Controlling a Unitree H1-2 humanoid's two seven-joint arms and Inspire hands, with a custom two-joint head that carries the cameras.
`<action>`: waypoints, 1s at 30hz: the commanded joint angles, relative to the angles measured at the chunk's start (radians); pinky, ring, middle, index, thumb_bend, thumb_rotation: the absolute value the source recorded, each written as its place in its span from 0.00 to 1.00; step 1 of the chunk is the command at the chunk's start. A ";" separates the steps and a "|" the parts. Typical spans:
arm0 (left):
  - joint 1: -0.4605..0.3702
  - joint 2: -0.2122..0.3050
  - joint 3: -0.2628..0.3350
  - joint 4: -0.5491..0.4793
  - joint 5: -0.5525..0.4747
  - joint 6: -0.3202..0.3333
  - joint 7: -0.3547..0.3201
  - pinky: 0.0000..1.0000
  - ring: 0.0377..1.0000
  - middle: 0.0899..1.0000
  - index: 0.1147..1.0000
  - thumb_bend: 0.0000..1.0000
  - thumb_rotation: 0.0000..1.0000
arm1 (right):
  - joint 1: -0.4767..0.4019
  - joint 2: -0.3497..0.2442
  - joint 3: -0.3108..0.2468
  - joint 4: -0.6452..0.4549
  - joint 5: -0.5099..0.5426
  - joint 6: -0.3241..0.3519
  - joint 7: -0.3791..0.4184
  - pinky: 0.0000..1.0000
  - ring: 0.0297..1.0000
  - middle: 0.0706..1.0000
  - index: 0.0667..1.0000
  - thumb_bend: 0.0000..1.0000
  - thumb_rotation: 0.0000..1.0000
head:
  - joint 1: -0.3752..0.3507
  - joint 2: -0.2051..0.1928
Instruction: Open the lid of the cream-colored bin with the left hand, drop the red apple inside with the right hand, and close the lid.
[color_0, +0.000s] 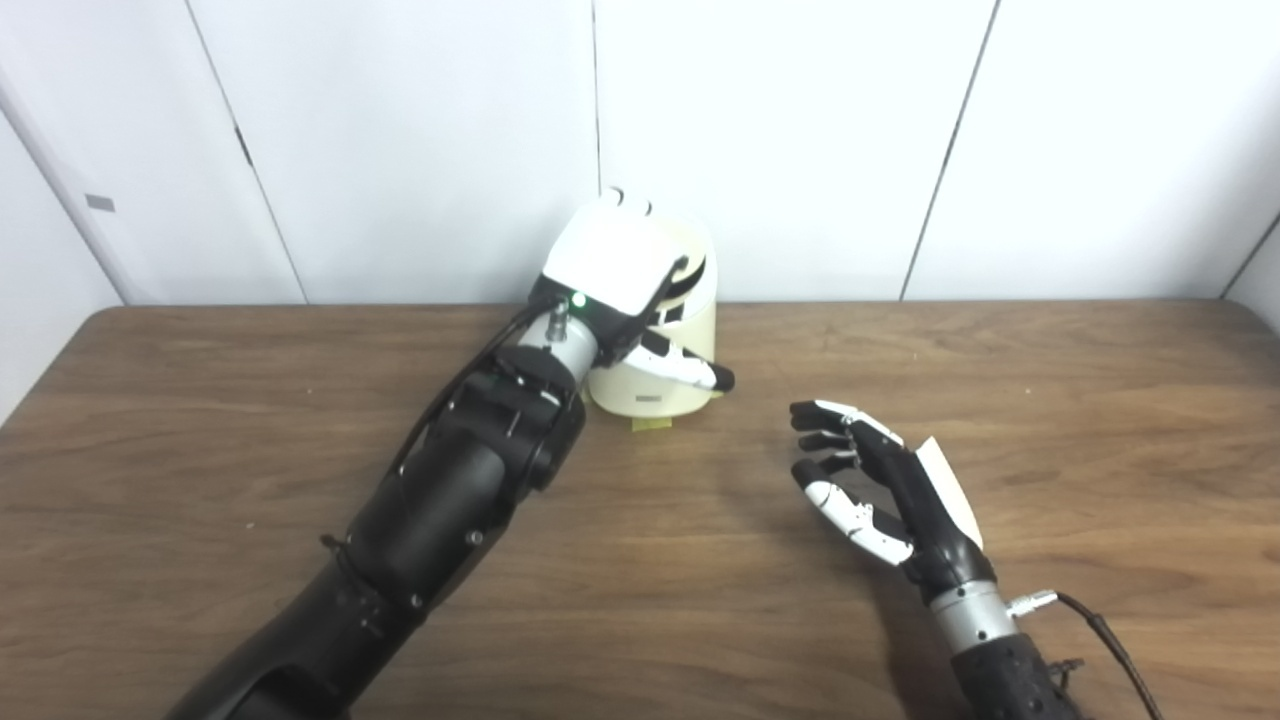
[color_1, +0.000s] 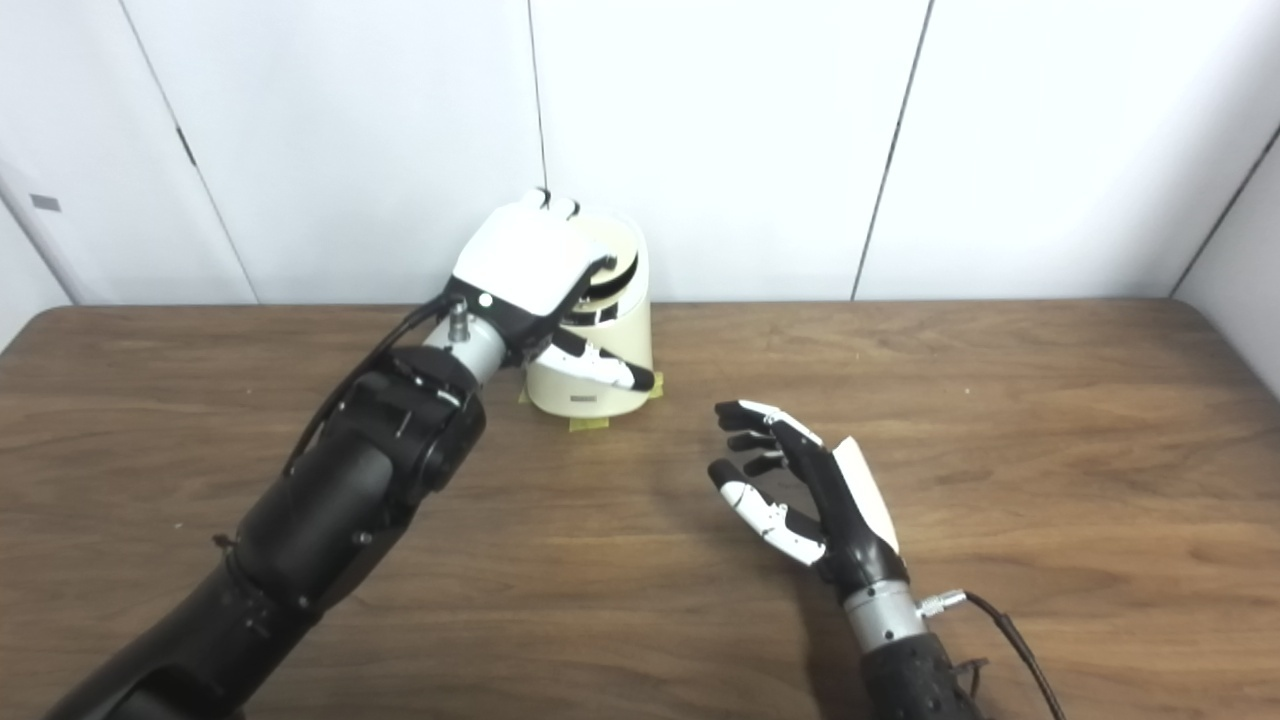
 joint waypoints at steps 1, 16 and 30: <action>-0.020 -0.005 0.018 -0.039 0.028 -0.002 0.014 1.00 0.95 0.82 0.77 0.92 0.90 | -0.028 0.003 -0.003 -0.037 0.004 -0.008 -0.002 0.60 0.71 0.74 0.74 0.23 0.63 | 0.000 0.000; 0.002 0.008 0.052 0.096 0.050 -0.023 0.058 1.00 0.93 0.83 0.77 0.92 0.88 | -0.025 0.011 -0.004 -0.045 0.010 0.017 0.002 0.62 0.72 0.75 0.74 0.27 0.66 | -0.010 0.000; -0.040 0.001 0.082 0.255 -0.011 -0.009 0.176 1.00 0.93 0.82 0.77 0.93 0.87 | -0.027 0.002 0.007 -0.050 -0.010 0.031 0.014 0.63 0.73 0.76 0.76 0.29 0.70 | -0.011 0.001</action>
